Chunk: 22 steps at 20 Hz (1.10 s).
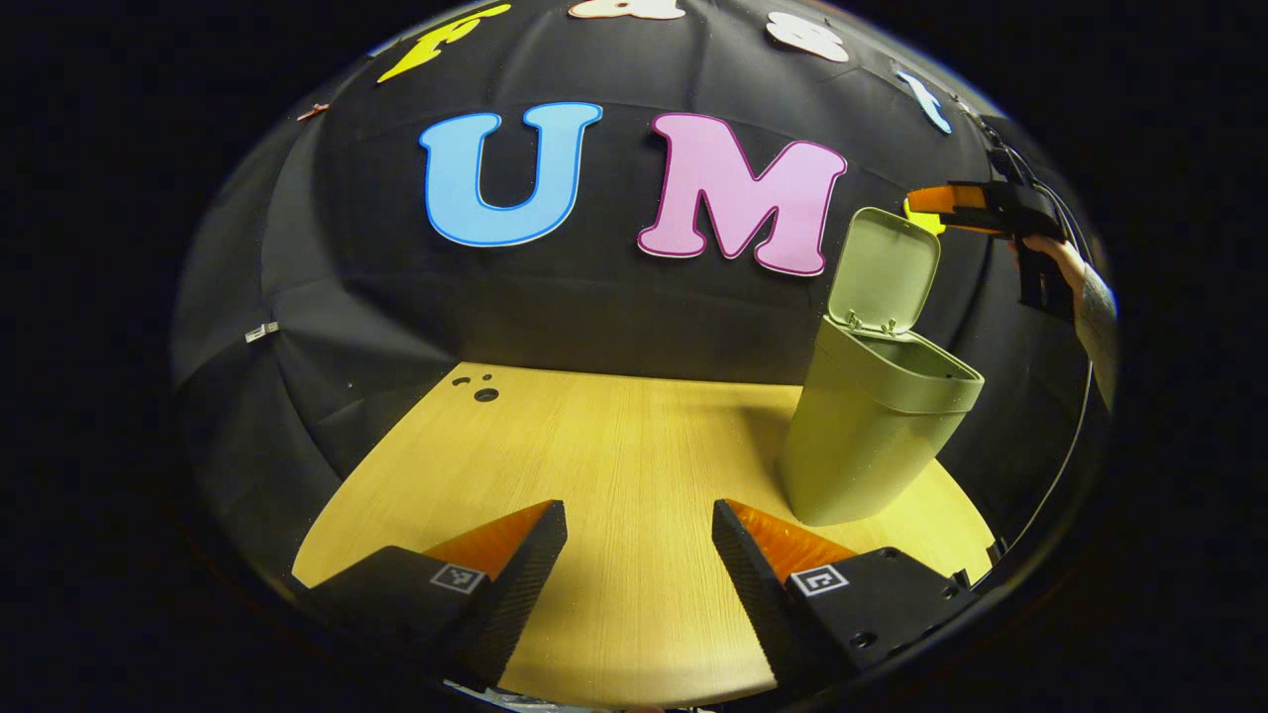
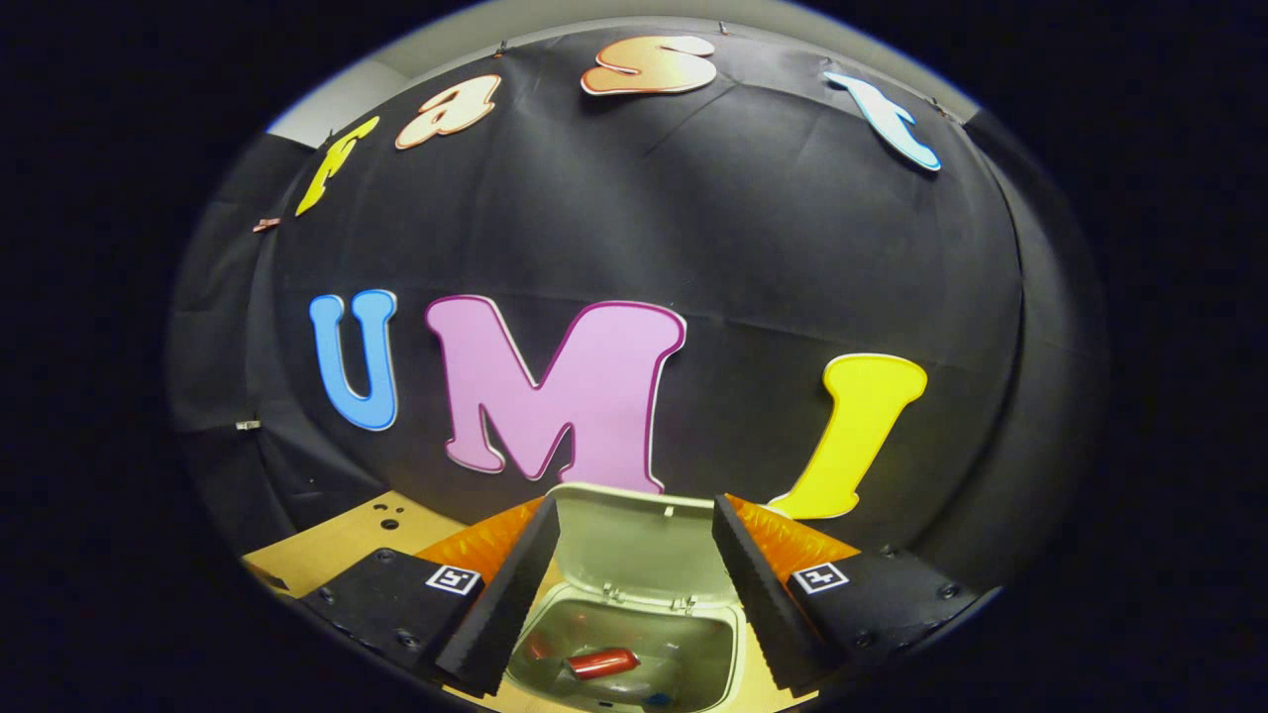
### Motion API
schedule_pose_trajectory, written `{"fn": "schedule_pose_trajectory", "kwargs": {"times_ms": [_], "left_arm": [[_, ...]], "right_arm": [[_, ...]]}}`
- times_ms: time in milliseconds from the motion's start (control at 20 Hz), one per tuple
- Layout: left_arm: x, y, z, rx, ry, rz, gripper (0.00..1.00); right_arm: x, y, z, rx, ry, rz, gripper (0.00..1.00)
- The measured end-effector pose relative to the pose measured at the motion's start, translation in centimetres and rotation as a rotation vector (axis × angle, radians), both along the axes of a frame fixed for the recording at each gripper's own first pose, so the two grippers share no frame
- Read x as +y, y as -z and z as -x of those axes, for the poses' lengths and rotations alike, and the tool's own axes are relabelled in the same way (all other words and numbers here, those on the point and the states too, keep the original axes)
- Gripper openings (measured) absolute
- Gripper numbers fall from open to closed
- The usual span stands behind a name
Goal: Press the lid of the desktop garbage bin to open it, pick up the crumpled paper on the desktop and throw it into the bin, then pick up the pop can on the desktop and drop it into the bin, and finally close the garbage bin lid.
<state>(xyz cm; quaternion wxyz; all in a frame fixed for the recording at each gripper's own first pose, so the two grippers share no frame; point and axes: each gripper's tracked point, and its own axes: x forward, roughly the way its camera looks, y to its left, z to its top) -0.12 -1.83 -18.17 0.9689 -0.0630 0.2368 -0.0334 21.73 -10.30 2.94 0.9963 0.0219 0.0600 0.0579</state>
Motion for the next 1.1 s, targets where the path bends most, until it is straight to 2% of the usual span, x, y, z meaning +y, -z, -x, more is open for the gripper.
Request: {"fn": "schedule_pose_trajectory", "kwargs": {"times_ms": [250, 600, 850, 1100], "left_arm": [[0.4, -0.1, 0.3, 0.001, -0.014, 0.000, 0.96], [1.0, 0.0, 0.9, 0.012, -0.033, -0.003, 0.96], [0.8, 0.2, 0.8, 0.018, -0.032, 0.001, 0.96], [-0.2, 0.1, 0.6, 0.017, -0.006, 0.000, 0.96]], "right_arm": [[-0.6, -0.2, -2.9, 0.012, 0.048, -0.043, 0.98], [-0.6, 1.3, -6.4, 0.075, 0.050, -0.028, 0.98], [-0.5, 1.6, -5.1, 0.096, 0.022, -0.037, 0.98], [-0.1, 2.7, -2.2, 0.125, -0.022, -0.043, 0.98]]}}
